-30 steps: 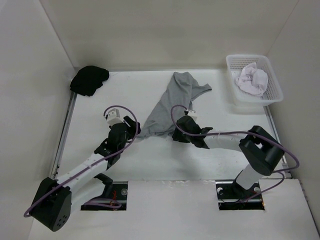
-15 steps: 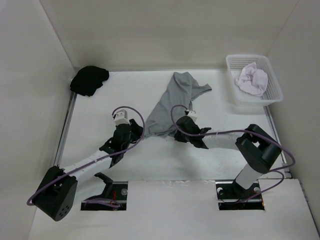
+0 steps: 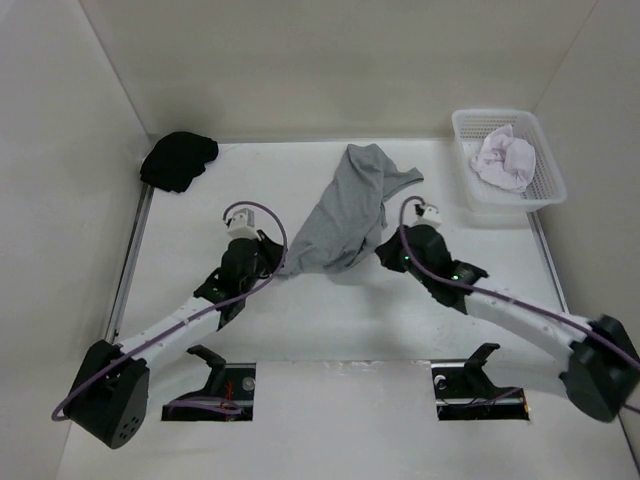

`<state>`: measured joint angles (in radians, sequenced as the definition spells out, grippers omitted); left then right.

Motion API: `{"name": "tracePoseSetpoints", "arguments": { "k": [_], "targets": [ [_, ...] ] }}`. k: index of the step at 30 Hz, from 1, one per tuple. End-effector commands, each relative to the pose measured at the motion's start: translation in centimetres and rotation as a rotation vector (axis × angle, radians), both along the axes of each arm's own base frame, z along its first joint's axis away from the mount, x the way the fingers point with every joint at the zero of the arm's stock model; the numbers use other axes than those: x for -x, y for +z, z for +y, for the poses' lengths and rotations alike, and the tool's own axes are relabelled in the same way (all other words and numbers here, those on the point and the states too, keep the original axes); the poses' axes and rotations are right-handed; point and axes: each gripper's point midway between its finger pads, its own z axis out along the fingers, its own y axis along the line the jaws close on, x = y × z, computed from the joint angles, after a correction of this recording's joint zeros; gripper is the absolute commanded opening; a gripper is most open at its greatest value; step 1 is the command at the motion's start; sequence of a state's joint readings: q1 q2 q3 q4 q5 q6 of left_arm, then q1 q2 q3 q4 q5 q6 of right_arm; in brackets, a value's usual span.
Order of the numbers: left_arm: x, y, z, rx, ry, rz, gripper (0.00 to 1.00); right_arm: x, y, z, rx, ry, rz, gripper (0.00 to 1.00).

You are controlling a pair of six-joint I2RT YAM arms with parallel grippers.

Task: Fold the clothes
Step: Flatten the tank top out

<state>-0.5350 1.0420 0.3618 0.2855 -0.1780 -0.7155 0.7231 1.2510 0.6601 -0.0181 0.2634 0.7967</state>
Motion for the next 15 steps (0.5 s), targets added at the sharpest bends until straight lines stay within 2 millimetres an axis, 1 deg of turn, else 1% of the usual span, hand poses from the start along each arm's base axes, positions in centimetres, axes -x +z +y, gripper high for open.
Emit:
{"name": "tracePoseSetpoints", "arguments": {
  "k": [1, 3, 4, 5, 7, 8, 9, 11, 12, 13, 14, 15],
  "targets": [
    [-2.3, 9.2, 0.2, 0.157, 0.046, -0.144, 0.01, 0.8, 7.0, -3.1, -0.030, -0.034, -0.146, 0.02],
    [-2.2, 11.8, 1.3, 0.190, 0.078, -0.164, 0.01, 2.5, 8.5, -4.6, -0.042, -0.036, -0.158, 0.03],
    [-2.0, 12.6, 1.6, 0.198, 0.088, -0.169, 0.01, 3.2, 8.6, -5.2, -0.042, -0.037, -0.152, 0.03],
    [-1.6, 13.6, 2.1, 0.204, 0.095, -0.169, 0.01, 4.3, 8.4, -6.0, -0.038, -0.039, -0.137, 0.03],
    [-0.5, 15.0, 2.7, 0.200, 0.099, -0.176, 0.01, 6.2, 7.1, -7.8, -0.035, -0.075, -0.095, 0.02],
    [-0.1, 15.3, 3.0, 0.196, 0.103, -0.177, 0.01, 6.8, 6.8, -8.6, -0.039, -0.099, -0.089, 0.02],
    [0.4, 15.3, 3.5, 0.184, 0.109, -0.174, 0.03, 7.6, 6.0, -9.8, -0.048, -0.145, -0.079, 0.02],
    [0.7, 13.9, 3.6, 0.148, 0.100, -0.136, 0.08, 8.1, 5.0, -11.0, -0.040, -0.195, -0.067, 0.02],
    [0.9, 11.7, 3.3, 0.106, 0.086, -0.078, 0.12, 8.1, 4.2, -11.9, -0.033, -0.235, -0.058, 0.01],
    [1.1, 9.6, 3.1, 0.074, 0.075, -0.027, 0.17, 7.9, 3.8, -12.3, -0.028, -0.255, -0.055, 0.01],
    [1.6, 6.9, 2.7, 0.049, 0.055, 0.040, 0.22, 7.4, 3.6, -12.5, -0.033, -0.272, -0.058, 0.01],
    [2.2, 5.1, 2.4, 0.042, 0.036, 0.076, 0.26, 7.0, 3.4, -12.5, -0.031, -0.276, -0.062, 0.01]
  ]
}}
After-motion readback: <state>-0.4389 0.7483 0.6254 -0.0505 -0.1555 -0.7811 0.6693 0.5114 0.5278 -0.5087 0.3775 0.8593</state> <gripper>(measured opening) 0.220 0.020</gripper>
